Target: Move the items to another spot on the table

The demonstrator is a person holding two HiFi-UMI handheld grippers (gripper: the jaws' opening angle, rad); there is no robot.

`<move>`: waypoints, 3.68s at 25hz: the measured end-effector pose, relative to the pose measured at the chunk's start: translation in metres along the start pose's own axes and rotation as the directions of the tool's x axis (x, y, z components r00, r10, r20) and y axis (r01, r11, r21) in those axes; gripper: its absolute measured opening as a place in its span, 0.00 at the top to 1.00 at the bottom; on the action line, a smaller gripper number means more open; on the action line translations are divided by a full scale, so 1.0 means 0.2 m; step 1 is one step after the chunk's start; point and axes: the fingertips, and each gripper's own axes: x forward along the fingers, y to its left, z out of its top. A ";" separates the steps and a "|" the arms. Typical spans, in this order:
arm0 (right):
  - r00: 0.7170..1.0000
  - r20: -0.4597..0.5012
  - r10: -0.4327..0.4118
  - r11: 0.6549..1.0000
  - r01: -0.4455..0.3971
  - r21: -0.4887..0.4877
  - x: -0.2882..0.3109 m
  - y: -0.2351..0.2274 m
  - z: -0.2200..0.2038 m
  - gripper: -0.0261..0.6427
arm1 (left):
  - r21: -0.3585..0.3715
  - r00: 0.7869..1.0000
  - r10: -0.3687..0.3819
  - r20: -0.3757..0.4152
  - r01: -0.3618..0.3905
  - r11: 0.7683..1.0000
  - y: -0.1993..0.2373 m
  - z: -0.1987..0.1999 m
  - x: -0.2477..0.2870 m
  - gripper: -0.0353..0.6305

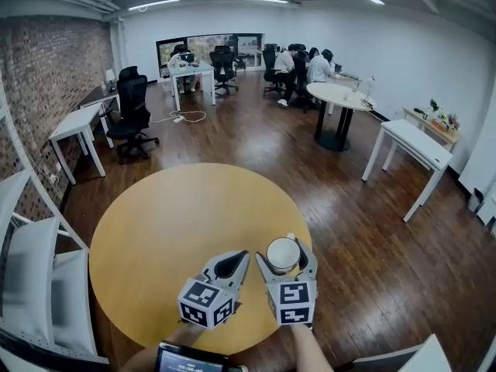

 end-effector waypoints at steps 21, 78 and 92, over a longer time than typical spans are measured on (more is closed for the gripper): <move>0.995 0.050 0.084 0.996 -0.082 -0.046 0.03 0.33 0.29 0.34 | 0.041 0.995 0.087 0.056 -0.089 0.995 0.20 0.18 -0.27 0.94; 0.818 0.087 0.568 0.822 -0.559 -0.107 0.49 2.75 0.49 0.34 | 0.013 0.791 0.611 0.027 -0.611 0.791 1.65 -0.02 -2.16 0.94; 0.775 0.129 0.619 0.785 -0.614 -0.084 0.57 2.98 0.38 0.34 | -0.005 0.761 0.648 0.027 -0.648 0.761 1.82 -0.16 -2.29 0.94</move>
